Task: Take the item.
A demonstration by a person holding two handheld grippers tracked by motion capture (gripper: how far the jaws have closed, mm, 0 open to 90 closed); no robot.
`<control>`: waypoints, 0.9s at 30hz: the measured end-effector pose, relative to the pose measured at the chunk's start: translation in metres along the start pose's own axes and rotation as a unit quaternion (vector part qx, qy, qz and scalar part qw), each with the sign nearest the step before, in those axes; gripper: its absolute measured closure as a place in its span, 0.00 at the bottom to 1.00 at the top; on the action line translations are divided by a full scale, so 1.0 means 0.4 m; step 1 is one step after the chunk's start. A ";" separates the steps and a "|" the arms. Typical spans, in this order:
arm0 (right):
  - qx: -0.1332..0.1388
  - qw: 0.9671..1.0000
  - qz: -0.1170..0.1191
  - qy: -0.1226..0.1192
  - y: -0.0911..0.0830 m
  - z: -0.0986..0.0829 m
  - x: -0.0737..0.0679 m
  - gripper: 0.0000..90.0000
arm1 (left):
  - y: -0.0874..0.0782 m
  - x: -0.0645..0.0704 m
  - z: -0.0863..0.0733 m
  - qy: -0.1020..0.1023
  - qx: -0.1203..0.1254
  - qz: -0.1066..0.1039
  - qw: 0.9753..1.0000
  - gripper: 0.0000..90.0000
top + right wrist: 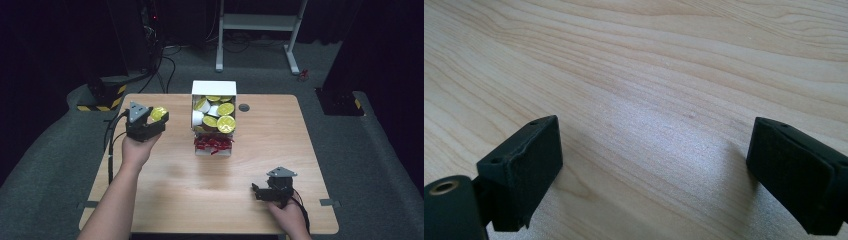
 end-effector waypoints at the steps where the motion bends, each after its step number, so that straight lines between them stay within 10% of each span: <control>1: 0.000 1.000 0.000 0.000 0.000 0.000 0.000 0.09 | 0.004 -0.005 -0.014 -0.003 -0.003 0.002 1.000 0.43; 27: 0.001 1.000 0.000 0.001 0.000 0.000 0.000 0.09 | 0.086 -0.028 -0.209 -0.008 -0.057 0.006 0.998 0.43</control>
Point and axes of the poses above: each handheld gripper's, and its own axes: y roughly forward along the jaws, z roughly out of its top, x roughly to its right, the point moved 1 cm from there along y, roughly forward along the jaws, and after that the axes turned 3 degrees about x, right-handed, at the moved point
